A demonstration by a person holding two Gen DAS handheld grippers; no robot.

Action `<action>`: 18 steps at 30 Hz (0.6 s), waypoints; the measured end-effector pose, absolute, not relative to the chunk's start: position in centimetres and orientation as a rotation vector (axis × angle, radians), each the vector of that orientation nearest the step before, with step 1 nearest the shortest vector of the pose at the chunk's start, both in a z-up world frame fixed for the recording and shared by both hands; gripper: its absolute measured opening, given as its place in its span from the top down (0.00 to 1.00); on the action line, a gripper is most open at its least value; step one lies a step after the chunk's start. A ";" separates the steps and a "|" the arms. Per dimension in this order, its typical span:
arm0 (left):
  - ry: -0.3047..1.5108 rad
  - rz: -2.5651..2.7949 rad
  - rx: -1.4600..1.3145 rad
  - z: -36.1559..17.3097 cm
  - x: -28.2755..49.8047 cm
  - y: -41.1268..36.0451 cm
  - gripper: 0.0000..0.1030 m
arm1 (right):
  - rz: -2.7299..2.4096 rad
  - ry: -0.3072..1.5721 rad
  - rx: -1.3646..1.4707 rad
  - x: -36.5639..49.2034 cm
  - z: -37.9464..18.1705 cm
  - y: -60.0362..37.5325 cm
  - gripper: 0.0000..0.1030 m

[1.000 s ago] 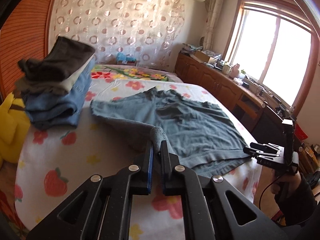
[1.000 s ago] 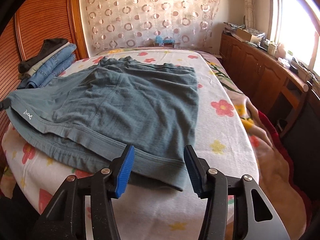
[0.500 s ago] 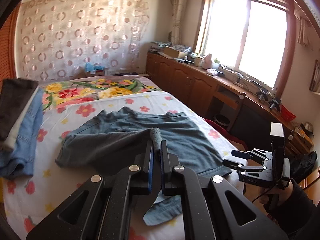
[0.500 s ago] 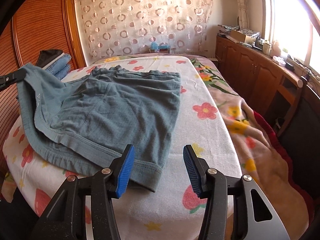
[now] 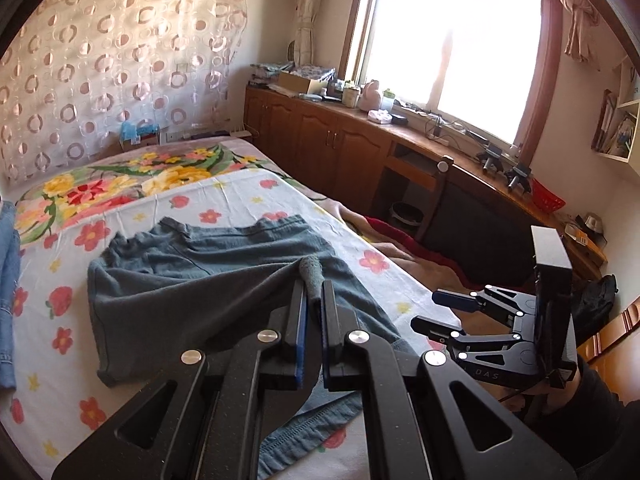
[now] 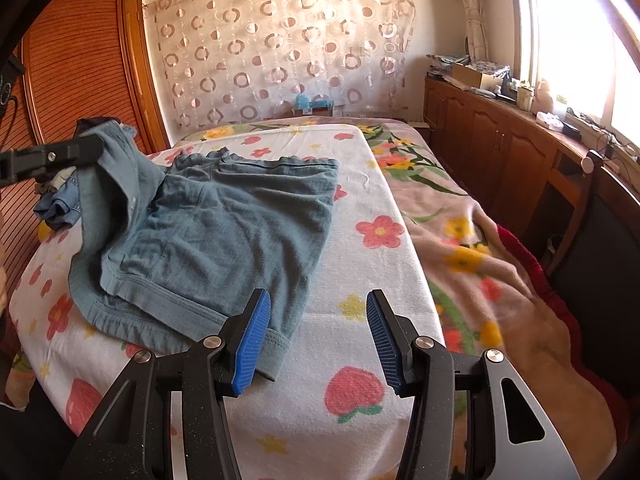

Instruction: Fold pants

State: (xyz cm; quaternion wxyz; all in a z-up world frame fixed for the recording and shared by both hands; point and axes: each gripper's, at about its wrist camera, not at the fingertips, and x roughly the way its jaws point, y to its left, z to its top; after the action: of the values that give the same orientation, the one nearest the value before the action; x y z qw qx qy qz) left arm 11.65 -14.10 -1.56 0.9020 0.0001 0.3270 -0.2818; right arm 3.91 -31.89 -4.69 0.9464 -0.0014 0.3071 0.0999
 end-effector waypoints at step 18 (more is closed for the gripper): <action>0.696 -0.478 0.010 -3.5 10.1 -10.4 0.22 | 0.215 0.619 -0.020 4.6 -4.6 -30.7 0.49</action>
State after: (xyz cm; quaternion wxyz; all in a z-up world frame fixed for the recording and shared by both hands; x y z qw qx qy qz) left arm 10.09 -10.37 -3.54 0.9122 0.0049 0.3376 -0.2322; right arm 4.62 -30.69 -4.61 0.9468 -0.0098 0.3038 0.1054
